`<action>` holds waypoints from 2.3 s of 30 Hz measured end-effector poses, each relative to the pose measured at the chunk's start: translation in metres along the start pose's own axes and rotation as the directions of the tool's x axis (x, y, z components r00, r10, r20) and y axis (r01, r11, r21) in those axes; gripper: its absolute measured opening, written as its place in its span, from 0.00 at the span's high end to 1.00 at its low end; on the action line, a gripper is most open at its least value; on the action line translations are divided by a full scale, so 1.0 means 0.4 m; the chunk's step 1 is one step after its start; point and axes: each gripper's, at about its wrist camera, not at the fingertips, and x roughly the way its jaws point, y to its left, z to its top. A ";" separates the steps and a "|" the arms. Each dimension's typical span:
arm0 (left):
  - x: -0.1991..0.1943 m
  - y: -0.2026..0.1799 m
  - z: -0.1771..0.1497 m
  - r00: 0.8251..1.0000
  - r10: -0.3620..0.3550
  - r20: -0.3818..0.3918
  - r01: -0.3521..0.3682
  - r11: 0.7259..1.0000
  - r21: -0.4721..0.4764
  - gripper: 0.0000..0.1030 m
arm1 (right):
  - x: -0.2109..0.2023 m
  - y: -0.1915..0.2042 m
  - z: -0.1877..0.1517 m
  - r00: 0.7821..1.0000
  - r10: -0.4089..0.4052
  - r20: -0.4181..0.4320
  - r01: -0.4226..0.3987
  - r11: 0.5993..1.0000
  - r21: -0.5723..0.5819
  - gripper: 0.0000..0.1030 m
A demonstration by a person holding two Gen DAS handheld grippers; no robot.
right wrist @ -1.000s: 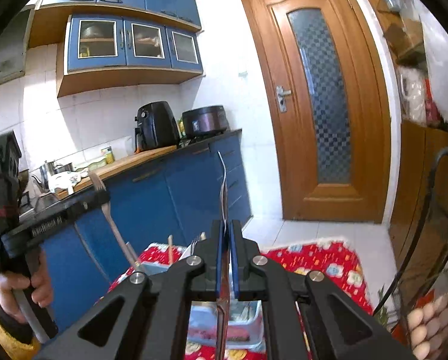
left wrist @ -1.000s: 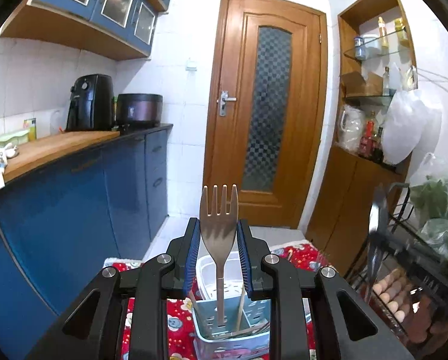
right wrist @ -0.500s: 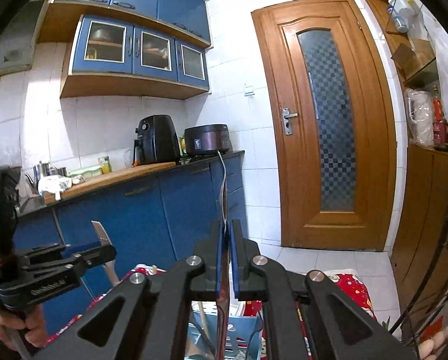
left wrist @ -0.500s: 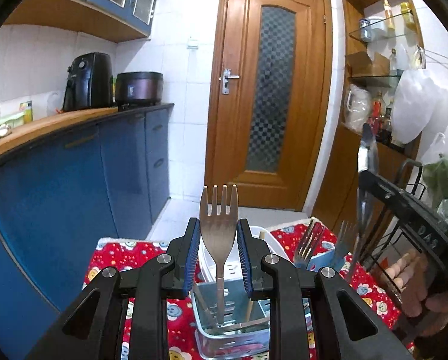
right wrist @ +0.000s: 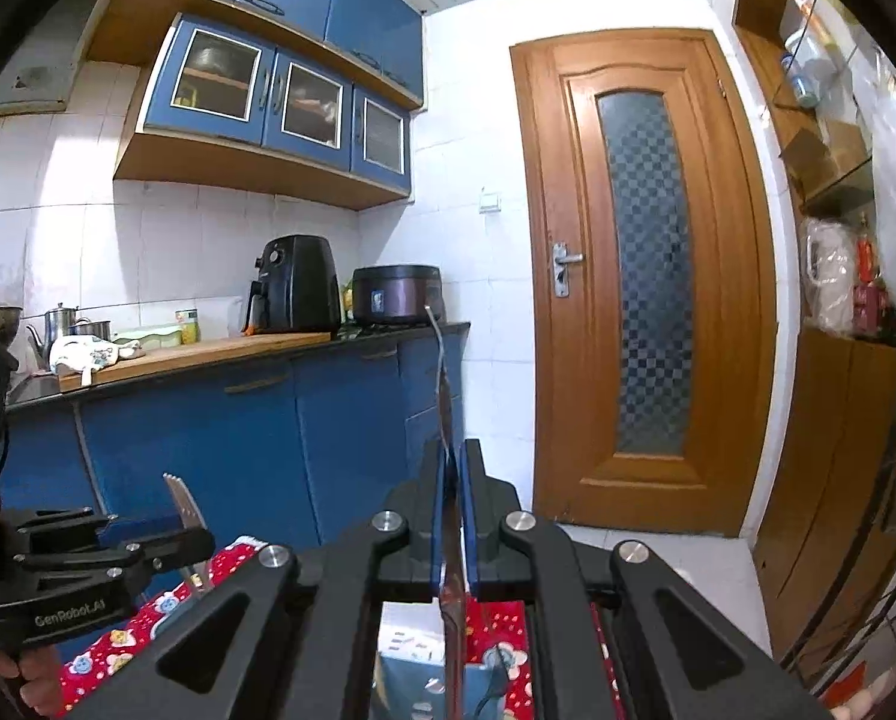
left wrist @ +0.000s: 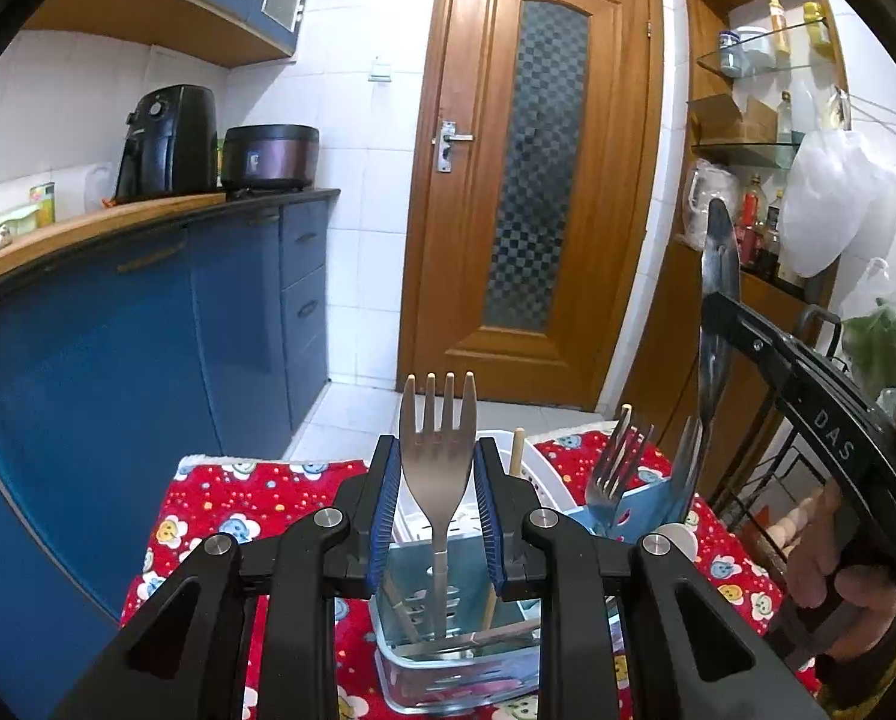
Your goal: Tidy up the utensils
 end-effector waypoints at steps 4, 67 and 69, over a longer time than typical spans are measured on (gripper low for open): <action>0.007 0.002 -0.004 1.000 -0.004 -0.009 0.004 1.000 -0.005 0.75 | 0.015 0.002 -0.032 1.000 0.007 -0.024 -0.007 1.000 0.004 0.94; -0.289 -0.104 -0.332 0.992 0.127 0.010 -0.126 0.991 -0.050 0.34 | -0.400 0.090 -0.291 0.960 0.078 -0.268 -0.037 0.987 0.155 0.31; -0.274 -0.105 -0.342 0.991 0.135 -0.001 -0.135 0.990 -0.041 0.34 | -0.393 0.085 -0.306 0.957 0.074 -0.282 -0.030 0.987 0.160 0.31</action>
